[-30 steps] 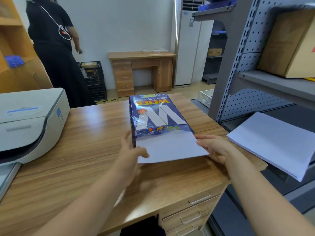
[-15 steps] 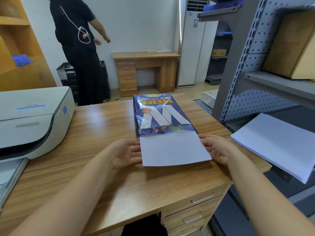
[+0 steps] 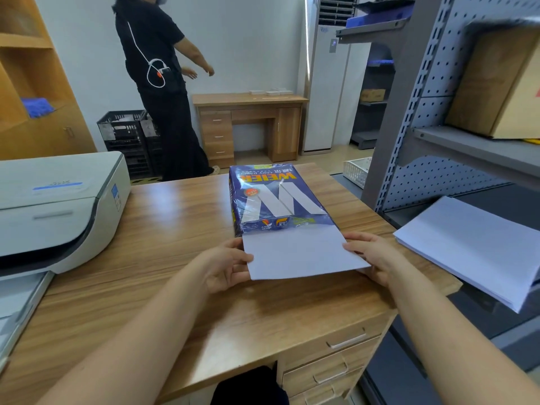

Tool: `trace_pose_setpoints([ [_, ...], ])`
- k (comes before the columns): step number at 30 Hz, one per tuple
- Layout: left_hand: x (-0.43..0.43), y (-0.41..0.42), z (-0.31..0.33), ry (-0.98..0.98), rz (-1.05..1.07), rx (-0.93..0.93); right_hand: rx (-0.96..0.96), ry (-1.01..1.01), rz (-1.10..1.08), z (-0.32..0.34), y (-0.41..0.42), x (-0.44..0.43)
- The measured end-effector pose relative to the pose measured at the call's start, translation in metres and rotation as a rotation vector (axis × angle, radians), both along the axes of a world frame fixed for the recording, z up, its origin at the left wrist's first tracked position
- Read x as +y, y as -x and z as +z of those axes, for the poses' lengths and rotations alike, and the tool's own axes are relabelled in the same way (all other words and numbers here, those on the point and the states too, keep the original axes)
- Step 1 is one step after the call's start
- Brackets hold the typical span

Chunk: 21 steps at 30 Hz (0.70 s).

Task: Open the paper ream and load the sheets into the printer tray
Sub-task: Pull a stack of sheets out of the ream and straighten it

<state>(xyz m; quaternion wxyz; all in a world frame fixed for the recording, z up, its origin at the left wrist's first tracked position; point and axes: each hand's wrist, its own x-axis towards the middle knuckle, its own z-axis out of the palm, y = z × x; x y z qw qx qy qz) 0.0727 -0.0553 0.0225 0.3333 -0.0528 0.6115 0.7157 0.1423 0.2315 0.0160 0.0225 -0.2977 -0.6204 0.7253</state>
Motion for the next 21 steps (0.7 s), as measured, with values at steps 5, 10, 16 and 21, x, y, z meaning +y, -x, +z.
trace_pose_setpoints([
  [5,-0.004,-0.01,-0.002,-0.025,0.0,-0.021,-0.002,0.006,0.021,0.003,-0.011,-0.002],
  [10,-0.008,-0.021,-0.003,-0.042,0.012,-0.031,0.002,0.009,0.022,0.001,-0.023,-0.003],
  [16,-0.013,-0.033,0.0,-0.067,0.022,-0.029,-0.009,0.056,0.018,-0.004,-0.032,-0.005],
  [21,-0.015,-0.045,0.001,-0.079,0.004,-0.028,0.006,-0.037,0.028,0.002,-0.045,-0.012],
])
